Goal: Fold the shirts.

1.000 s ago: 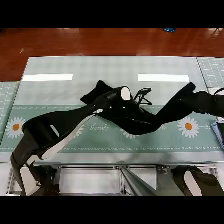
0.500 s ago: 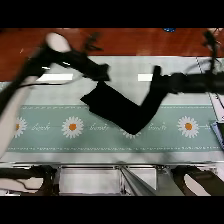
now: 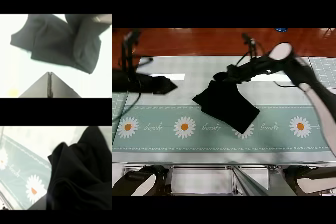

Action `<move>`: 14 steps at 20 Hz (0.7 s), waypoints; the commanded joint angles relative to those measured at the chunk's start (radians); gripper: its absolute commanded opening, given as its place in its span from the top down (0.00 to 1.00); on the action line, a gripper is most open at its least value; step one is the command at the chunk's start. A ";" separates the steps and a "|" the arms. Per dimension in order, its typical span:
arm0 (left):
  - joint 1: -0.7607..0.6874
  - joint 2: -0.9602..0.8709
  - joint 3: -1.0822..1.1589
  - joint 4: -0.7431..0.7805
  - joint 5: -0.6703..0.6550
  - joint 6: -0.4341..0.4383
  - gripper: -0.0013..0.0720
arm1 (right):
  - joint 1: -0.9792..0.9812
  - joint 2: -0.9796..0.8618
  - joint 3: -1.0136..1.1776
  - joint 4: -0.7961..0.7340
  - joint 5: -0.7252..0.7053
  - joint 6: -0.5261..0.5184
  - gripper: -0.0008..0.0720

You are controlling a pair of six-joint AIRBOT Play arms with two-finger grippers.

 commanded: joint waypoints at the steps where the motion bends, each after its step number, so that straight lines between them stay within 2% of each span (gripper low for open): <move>1: -0.019 0.093 -0.218 -0.033 0.079 -0.021 0.95 | 0.061 -0.167 0.103 0.003 -0.022 0.032 0.94; 2: -0.037 0.086 -0.268 -0.046 0.116 -0.021 0.95 | 0.071 -0.192 0.114 0.005 -0.034 0.039 0.83; 3: -0.056 0.079 -0.312 -0.049 0.160 -0.021 0.95 | 0.081 -0.210 0.118 0.023 -0.051 0.036 0.60; 4: -0.075 0.067 -0.355 -0.053 0.209 -0.022 0.95 | 0.085 -0.220 0.118 0.045 -0.066 0.022 0.41; 6: -0.092 0.031 -0.396 -0.060 0.255 -0.021 0.95 | 0.074 -0.215 0.119 0.106 -0.025 -0.004 0.42; 10: 0.023 0.003 -0.270 -0.060 0.232 -0.021 0.95 | -0.072 -0.101 0.146 0.087 0.245 -0.004 0.42; 12: 0.115 0.011 -0.142 -0.060 0.174 -0.020 0.95 | -0.181 0.031 0.146 -0.021 0.349 0.014 0.42; 14: 0.200 0.028 -0.030 -0.060 0.131 -0.016 0.95 | -0.265 0.194 0.131 -0.249 0.408 0.050 0.42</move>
